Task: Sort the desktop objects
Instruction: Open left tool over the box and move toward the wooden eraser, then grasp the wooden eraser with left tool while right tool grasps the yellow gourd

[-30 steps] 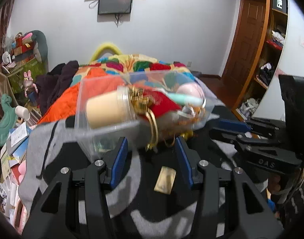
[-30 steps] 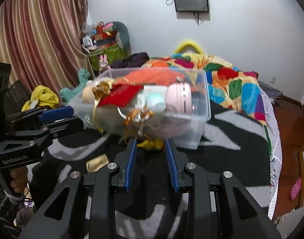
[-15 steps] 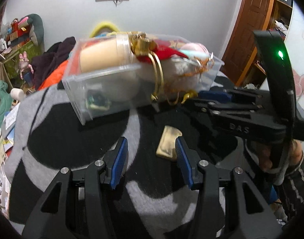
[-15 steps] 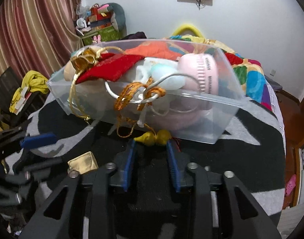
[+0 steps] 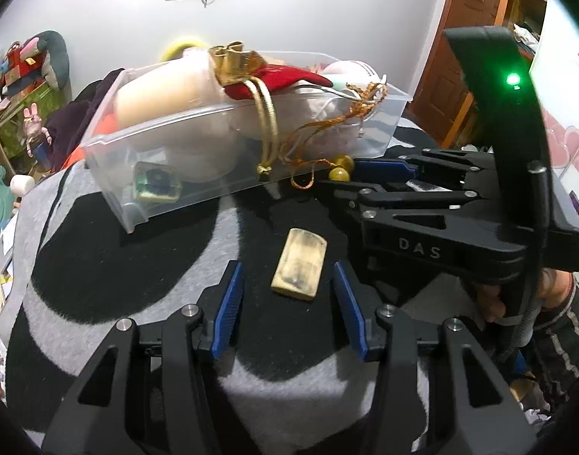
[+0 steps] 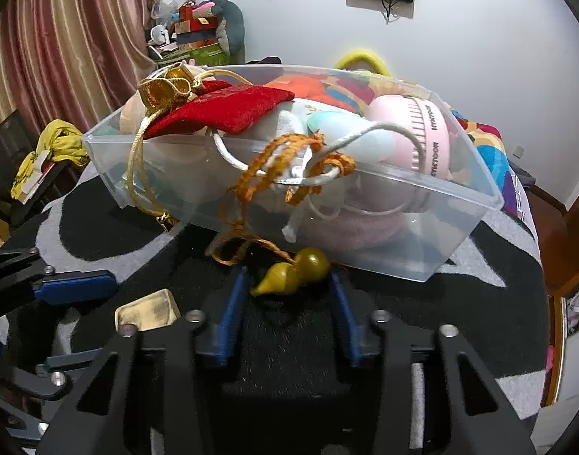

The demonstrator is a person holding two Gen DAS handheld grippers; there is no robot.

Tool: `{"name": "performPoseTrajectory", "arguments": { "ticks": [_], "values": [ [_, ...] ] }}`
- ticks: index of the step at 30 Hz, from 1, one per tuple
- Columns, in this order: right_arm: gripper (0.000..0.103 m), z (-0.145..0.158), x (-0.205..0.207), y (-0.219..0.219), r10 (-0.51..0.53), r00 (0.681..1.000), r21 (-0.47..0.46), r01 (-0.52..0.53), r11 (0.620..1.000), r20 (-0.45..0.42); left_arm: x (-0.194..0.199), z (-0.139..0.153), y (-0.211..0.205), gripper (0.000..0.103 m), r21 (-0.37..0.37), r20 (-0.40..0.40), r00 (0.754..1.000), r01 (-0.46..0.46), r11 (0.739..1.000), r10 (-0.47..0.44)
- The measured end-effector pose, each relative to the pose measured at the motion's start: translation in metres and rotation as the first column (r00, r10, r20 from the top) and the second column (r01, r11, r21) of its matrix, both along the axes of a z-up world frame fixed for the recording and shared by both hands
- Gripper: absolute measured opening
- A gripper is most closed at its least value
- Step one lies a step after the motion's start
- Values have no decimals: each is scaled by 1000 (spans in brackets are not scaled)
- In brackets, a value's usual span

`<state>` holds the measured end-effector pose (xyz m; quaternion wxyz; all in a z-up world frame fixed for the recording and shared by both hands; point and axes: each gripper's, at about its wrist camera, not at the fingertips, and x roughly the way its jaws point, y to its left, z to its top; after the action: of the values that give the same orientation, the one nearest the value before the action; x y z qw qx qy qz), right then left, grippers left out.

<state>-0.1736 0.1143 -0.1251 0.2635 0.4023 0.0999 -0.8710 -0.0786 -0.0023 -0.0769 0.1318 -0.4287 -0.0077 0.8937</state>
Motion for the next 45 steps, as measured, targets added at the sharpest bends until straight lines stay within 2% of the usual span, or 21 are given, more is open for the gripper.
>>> {"name": "performPoseTrajectory", "arguments": {
  "ticks": [6, 8, 10, 12, 17, 22, 26, 29, 35, 40, 43, 45],
  "values": [
    [37, 1, 3, 9, 2, 1000, -33, -2, 999, 9, -3, -6, 16, 47, -48, -9, 1000, 18, 999, -18],
    [37, 3, 7, 10, 4, 1000, -42, -4, 999, 6, -1, -6, 20, 43, -77, -25, 1000, 12, 997, -14],
    [37, 6, 9, 11, 4, 1000, -45, -4, 999, -2, 1, -6, 23, 32, -97, -32, 999, 14, 995, -17],
    [37, 11, 14, 13, 5, 1000, -52, -6, 999, -12, 3, -5, 23, 26, -116, -43, 999, 18, 993, -23],
    [37, 19, 21, 15, 12, 999, -67, -14, 998, -31, 7, -2, 14, 25, -122, -51, 999, 4, 993, -10],
    [37, 26, 27, 19, -3, 999, -91, 0, 996, -42, 8, 9, -1, 25, -85, -71, 997, -26, 996, 20],
    [37, 31, 29, 31, -8, 1000, -168, 5, 986, -17, 11, 23, -9, 24, -64, -112, 993, -45, 997, 37],
    [37, 36, 32, 34, -16, 999, -172, 10, 985, -34, 13, 36, -18, 24, -21, -140, 989, -45, 999, 42],
    [37, 51, 34, 40, -28, 997, -208, 12, 978, -72, 4, 57, -21, 24, 7, -191, 980, -52, 999, 53],
    [37, 56, 33, 44, -32, 996, -220, 14, 975, -80, 3, 47, -28, 26, 31, -150, 987, -50, 998, 54],
    [37, 57, 32, 48, -45, 995, -220, 25, 975, -84, 3, 32, -29, 36, -3, -104, 993, -56, 998, 56],
    [37, 59, 31, 51, -56, 995, -225, 36, 974, -87, 0, 23, -28, 36, -12, -71, 996, -57, 998, 56]
  ]
}}
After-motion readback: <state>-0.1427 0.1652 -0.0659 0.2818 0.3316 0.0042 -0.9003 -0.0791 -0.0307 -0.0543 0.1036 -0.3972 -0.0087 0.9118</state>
